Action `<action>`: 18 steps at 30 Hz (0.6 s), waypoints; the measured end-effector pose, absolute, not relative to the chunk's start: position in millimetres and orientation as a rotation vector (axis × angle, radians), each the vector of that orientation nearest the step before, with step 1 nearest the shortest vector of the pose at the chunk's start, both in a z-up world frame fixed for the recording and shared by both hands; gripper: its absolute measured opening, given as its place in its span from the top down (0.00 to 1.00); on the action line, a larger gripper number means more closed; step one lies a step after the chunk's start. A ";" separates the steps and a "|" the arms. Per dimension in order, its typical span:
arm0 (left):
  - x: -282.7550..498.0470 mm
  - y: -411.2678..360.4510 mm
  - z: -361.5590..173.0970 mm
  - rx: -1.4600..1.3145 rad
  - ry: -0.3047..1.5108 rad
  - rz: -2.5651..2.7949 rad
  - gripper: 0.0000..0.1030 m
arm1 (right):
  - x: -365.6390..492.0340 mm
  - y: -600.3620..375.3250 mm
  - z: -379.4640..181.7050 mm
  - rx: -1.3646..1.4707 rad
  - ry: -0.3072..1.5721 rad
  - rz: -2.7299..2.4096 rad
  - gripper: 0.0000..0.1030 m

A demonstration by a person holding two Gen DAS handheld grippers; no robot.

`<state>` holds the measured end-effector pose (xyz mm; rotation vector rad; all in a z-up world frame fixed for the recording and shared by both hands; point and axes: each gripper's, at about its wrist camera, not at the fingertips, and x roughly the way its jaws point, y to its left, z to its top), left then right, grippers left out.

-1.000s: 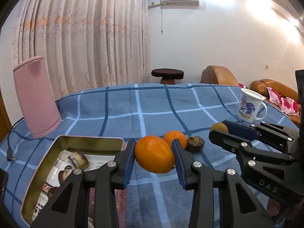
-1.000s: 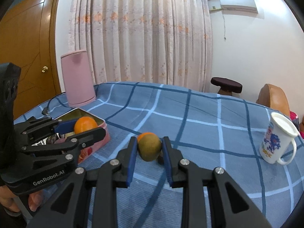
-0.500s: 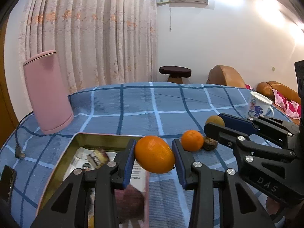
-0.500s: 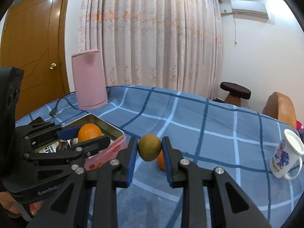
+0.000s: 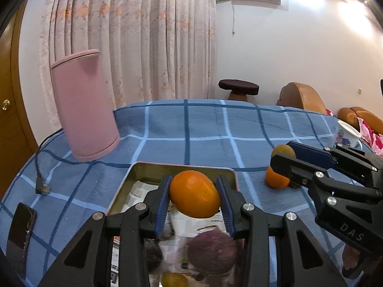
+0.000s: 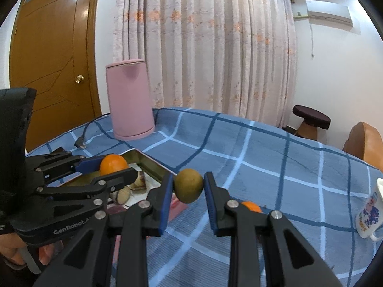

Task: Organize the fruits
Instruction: 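Carry the orange in left tool over the tin while right tool carries its fruit, then open left tool to drop the orange while right tool releases the yellow-green fruit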

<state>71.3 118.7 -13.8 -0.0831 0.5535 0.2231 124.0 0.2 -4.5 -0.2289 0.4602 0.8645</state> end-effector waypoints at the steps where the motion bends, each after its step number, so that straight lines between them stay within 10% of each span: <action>1: 71.0 120.5 -14.4 -0.083 0.556 0.227 0.61 | 123.9 2.7 -5.0 -0.232 0.462 0.869 0.72; 18: 65.9 173.8 -26.8 -0.134 0.624 0.283 0.61 | 116.1 60.5 -26.3 -0.300 0.531 0.963 0.72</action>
